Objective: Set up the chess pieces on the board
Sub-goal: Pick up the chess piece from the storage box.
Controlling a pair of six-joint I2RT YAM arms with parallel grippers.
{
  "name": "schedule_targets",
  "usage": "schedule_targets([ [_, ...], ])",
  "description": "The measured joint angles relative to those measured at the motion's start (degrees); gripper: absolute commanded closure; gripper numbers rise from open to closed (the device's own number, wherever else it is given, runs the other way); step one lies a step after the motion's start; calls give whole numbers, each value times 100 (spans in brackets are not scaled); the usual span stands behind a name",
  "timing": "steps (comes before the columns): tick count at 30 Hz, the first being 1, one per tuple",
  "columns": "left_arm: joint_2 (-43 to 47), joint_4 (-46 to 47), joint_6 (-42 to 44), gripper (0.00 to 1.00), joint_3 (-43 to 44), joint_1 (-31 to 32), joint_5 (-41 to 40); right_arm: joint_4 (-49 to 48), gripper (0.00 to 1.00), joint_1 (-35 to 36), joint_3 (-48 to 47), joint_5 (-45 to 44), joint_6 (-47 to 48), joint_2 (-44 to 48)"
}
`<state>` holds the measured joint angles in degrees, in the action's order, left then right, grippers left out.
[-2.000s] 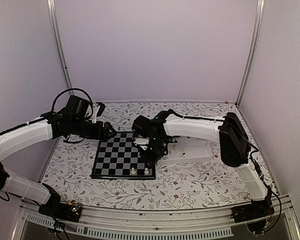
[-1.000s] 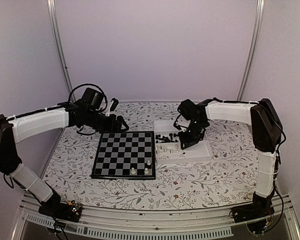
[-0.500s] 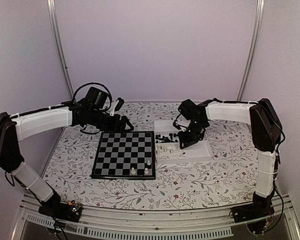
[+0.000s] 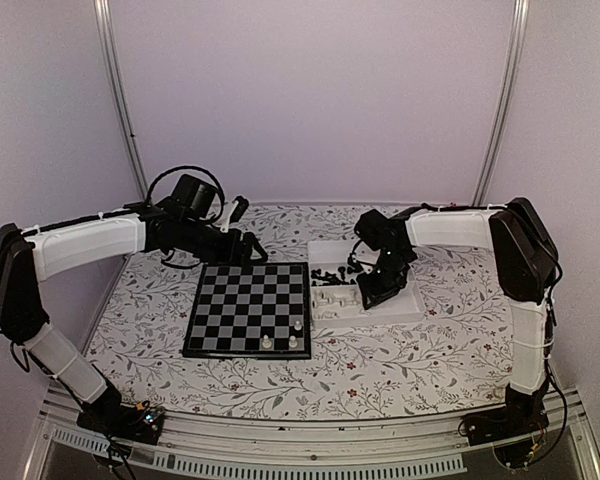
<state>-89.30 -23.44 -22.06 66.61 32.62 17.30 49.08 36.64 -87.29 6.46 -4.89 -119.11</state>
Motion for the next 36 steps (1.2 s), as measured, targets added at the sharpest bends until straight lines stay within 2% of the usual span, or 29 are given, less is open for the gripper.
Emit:
schedule_targets([
  [13, 0, -9, 0, 21, 0, 0, -24, 57, 86, 85, 33, -223, -2, -76],
  [23, 0, -2, 13, 21, 0, 2, 35, -120, 88, 116, 286, -205, 11, 116],
  [32, -42, 584, 39, 23, 0, 146, 857, -291, 89, 535, 439, 81, 216, 1204],
  [36, -400, 970, -125, 24, 0, 151, 1464, -428, 89, 787, 328, 223, 356, 1309],
])
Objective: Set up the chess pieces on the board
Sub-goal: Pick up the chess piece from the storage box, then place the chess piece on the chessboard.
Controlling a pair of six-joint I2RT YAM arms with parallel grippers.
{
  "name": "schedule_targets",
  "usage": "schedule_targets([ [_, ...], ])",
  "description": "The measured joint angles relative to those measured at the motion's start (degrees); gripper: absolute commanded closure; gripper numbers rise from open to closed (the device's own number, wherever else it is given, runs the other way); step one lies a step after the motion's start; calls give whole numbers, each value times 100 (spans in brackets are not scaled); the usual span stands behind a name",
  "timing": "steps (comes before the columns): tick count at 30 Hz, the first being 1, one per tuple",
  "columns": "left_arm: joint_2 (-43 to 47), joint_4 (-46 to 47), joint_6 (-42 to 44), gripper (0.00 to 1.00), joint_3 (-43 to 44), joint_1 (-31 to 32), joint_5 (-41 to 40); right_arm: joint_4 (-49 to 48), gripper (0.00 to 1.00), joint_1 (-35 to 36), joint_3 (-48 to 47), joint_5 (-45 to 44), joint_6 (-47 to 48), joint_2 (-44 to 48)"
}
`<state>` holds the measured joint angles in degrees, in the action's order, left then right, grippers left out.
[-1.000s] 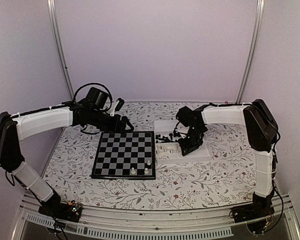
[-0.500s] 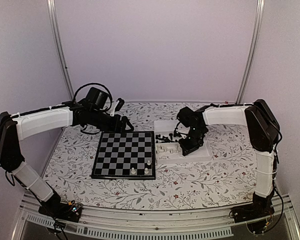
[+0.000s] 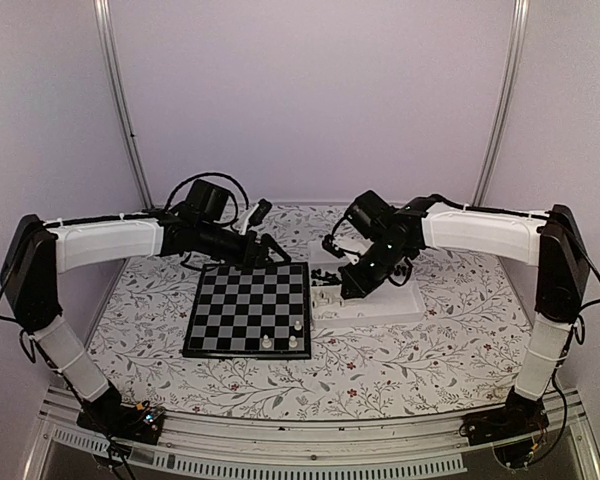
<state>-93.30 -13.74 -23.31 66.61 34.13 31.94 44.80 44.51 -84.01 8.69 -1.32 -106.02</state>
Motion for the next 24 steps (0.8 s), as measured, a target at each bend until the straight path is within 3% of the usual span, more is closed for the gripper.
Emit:
schedule_targets([
  [12, -1058, 586, -402, 25, 225, 15, 1231, -186, 89, 291, -413, 546, 380, -15],
  [24, -1672, 922, -675, 46, 546, 63, 2465, -387, 89, 501, -599, 872, 527, -26],
])
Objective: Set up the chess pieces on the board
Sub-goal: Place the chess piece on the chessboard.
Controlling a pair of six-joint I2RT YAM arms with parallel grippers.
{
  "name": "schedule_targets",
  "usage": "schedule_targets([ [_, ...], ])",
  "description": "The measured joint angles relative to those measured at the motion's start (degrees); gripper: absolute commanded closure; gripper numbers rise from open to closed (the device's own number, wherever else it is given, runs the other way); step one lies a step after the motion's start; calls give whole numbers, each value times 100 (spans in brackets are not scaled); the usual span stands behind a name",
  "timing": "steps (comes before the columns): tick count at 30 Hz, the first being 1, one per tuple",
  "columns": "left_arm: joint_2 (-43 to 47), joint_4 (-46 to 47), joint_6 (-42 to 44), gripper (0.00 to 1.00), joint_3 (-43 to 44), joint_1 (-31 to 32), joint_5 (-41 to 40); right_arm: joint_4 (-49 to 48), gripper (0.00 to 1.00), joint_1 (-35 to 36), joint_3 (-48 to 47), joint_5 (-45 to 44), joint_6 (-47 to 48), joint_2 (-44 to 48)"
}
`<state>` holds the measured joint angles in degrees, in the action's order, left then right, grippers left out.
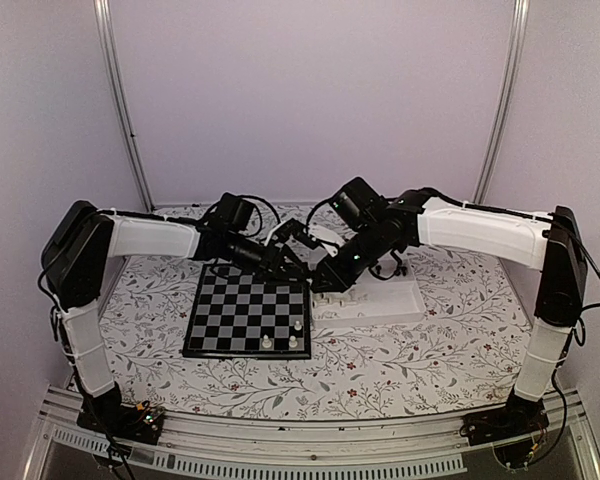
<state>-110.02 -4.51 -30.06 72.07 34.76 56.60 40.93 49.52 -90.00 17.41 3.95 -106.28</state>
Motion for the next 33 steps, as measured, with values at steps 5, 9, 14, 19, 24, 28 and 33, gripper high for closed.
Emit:
schedule_targets([
  [5, -39, 9, -44, 55, 20, 7, 315, -50, 89, 4, -50, 15, 2, -2],
  [9, -79, 66, -101, 64, 50, 9, 520, -55, 89, 7, -59, 11, 0, -37],
  [14, -136, 118, -151, 78, 59, 11, 723, -70, 89, 11, -81, 13, 0, -105],
  [19, -192, 214, -181, 91, 83, 11, 850, -48, 84, 11, -188, 13, 2, -164],
  [24, -201, 214, -120, 96, 96, 7, 844, -15, 63, 17, -229, 44, -13, -201],
  [28, -85, -197, 232, 97, 107, 0, 398, -313, 57, 15, 260, 275, -70, -4],
  [33, 778, -1169, 1248, 96, 98, 210, -1488, -461, 57, -70, 1473, 455, -413, 684],
])
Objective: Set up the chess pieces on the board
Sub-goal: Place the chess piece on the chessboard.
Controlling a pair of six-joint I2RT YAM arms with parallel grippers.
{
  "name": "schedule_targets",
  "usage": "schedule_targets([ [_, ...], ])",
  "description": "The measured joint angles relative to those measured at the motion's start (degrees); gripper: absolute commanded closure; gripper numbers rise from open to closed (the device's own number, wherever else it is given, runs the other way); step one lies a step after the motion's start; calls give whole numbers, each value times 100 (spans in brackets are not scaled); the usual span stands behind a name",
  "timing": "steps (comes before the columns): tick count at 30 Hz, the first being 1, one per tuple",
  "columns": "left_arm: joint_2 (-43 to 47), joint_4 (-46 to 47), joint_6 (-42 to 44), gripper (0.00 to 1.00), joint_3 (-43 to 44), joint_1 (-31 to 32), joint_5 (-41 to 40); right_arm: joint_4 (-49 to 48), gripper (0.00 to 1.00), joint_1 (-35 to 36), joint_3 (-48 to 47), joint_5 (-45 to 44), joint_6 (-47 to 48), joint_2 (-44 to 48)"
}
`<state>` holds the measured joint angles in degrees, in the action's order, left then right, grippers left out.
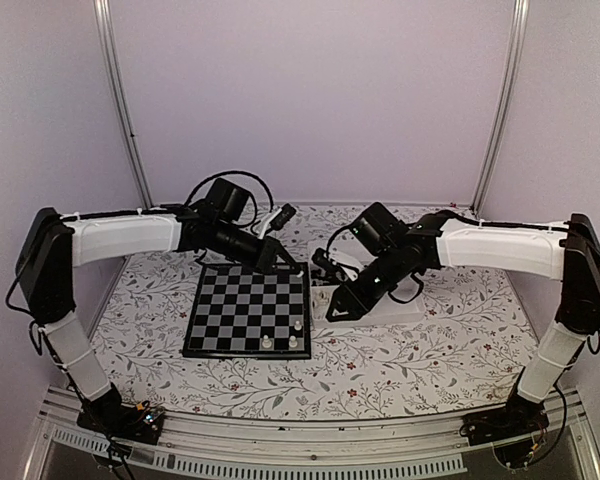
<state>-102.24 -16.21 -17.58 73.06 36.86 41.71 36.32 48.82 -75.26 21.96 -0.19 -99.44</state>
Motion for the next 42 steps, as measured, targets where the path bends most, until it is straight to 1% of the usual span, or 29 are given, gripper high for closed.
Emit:
schedule_targets([
  [3, 688, -240, 470, 96, -116, 378, -1084, -94, 57, -101, 175, 17, -260, 129],
  [6, 1008, -409, 789, 96, -275, 717, -1980, -216, 57, -175, 173, 11, -417, 125],
  [11, 973, -839, 1088, 96, -575, 1012, -3213, -254, 57, -199, 170, 13, -505, 46],
  [14, 905, -1023, 1204, 95, -629, 1062, -3624, -258, 57, -199, 170, 20, -507, -15],
  [19, 787, -1106, 1333, 93, -636, 1150, -3812, -249, 57, -199, 85, 111, -501, -203],
  [30, 96, -1147, 1460, 94, -636, 1425, -3679, -238, 58, -199, 48, 122, -503, -361],
  [42, -13, -1097, 1460, 94, -647, 1488, -3644, -170, 58, -199, 46, 107, -540, -400],
])
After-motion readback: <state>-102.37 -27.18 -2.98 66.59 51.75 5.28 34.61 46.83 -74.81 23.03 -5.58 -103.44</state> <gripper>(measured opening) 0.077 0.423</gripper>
